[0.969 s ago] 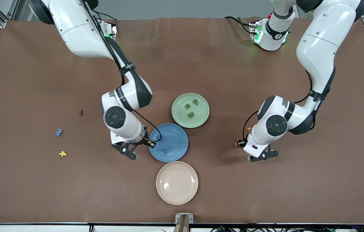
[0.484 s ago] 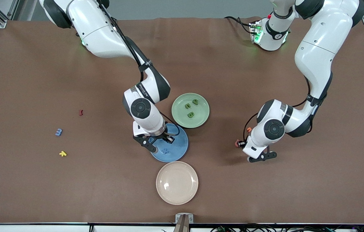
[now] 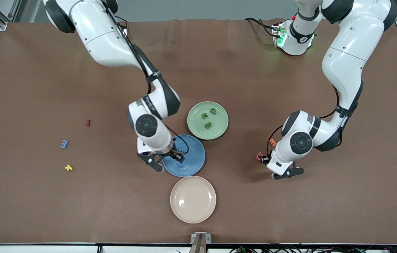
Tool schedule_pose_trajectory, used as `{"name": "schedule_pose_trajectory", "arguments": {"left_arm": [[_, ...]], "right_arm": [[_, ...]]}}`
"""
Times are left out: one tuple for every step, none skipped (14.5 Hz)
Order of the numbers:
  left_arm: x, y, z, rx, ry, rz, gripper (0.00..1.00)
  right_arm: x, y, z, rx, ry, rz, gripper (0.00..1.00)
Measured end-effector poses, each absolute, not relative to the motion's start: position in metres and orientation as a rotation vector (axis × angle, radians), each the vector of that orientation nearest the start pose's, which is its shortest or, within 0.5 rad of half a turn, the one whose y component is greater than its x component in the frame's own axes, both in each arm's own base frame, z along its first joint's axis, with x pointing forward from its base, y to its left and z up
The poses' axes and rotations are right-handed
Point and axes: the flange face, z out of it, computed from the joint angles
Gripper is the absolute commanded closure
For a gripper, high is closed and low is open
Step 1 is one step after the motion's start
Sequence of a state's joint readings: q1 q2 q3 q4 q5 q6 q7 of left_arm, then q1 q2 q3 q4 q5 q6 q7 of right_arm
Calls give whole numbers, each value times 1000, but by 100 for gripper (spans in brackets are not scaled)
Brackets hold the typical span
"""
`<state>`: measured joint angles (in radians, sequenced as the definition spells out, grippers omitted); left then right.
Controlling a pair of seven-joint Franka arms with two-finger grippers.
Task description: Sort letters by color into matching plates
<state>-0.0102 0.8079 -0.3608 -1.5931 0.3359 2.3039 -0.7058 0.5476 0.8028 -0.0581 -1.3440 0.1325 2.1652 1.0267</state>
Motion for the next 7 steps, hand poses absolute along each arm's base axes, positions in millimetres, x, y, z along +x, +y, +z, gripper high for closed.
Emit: {"name": "schedule_pose_trajectory", "arguments": {"left_arm": [[657, -214, 176, -3126, -318, 50, 43], [658, -214, 176, -3128, -319, 45, 43], [658, -215, 176, -3130, -319, 43, 47], [658, -215, 176, -3130, -320, 42, 53], [659, -215, 177, -3132, -319, 39, 59], [659, -215, 177, -3132, -319, 38, 65], [660, -216, 178, -3133, -320, 35, 71]], "right_arm": [[656, 337, 260, -2978, 846, 87, 0], [664, 312, 274, -2998, 787, 102, 0], [671, 282, 288, -3010, 727, 105, 0], [675, 251, 301, -3019, 676, 108, 0], [676, 219, 313, -3025, 630, 110, 0], [674, 188, 323, -3034, 589, 112, 0], [670, 157, 328, -3047, 557, 115, 0]]}}
